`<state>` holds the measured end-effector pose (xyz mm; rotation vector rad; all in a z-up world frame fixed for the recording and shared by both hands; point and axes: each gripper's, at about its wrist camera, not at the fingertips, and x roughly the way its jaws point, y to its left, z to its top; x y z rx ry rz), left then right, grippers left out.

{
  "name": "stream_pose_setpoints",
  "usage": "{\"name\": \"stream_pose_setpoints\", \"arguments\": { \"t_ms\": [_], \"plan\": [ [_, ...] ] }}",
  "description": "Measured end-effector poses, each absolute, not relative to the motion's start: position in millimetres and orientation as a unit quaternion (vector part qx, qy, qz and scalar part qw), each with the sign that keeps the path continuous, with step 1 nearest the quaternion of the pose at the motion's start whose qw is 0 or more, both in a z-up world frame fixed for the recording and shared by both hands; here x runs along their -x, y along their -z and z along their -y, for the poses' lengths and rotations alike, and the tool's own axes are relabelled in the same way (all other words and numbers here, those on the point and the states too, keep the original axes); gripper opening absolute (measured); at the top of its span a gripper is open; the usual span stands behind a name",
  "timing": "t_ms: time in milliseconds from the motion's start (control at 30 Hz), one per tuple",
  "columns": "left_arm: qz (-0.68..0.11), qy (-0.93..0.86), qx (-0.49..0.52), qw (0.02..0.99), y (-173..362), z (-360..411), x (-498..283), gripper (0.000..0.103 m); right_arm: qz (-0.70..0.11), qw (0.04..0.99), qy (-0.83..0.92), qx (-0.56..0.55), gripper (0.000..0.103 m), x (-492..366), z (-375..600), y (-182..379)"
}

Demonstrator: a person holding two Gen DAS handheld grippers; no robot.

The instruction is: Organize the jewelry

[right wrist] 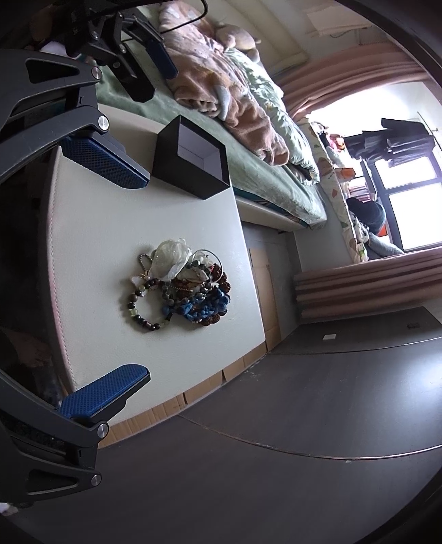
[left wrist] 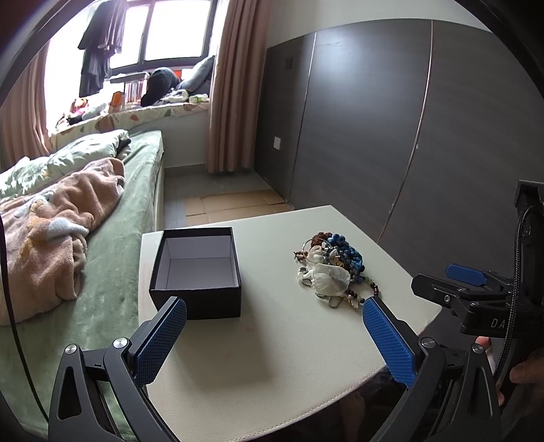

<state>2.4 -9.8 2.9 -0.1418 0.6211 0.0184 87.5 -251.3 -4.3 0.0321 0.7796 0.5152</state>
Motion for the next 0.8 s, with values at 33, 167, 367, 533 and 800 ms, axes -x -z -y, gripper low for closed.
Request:
{"name": "stream_pose_setpoints", "arguments": {
  "t_ms": [33, 167, 367, 533, 800],
  "plan": [
    [-0.306, -0.008, 0.069, 0.95, -2, 10, -2, 0.103, -0.374, 0.893, -0.249, -0.016, 0.103, -87, 251, 4],
    [-0.309, -0.007, 0.072, 0.948, -3, 9, -4, 0.103, -0.377, 0.893, -0.244, -0.017, 0.103, -89, 253, 4],
    [-0.308, -0.001, 0.078, 0.948, -10, 11, -9, 0.103, -0.369, 0.901, -0.226, -0.03, 0.103, -87, 260, -4],
    [-0.307, 0.001, 0.076, 0.949, -14, 14, -20, 0.103, -0.375, 0.901, -0.211, -0.066, 0.103, -97, 271, -6],
    [-0.324, 0.034, 0.098, 0.94, -9, 15, -47, 0.103, -0.391, 0.895, -0.187, -0.108, 0.103, -120, 285, -8]
  ]
}}
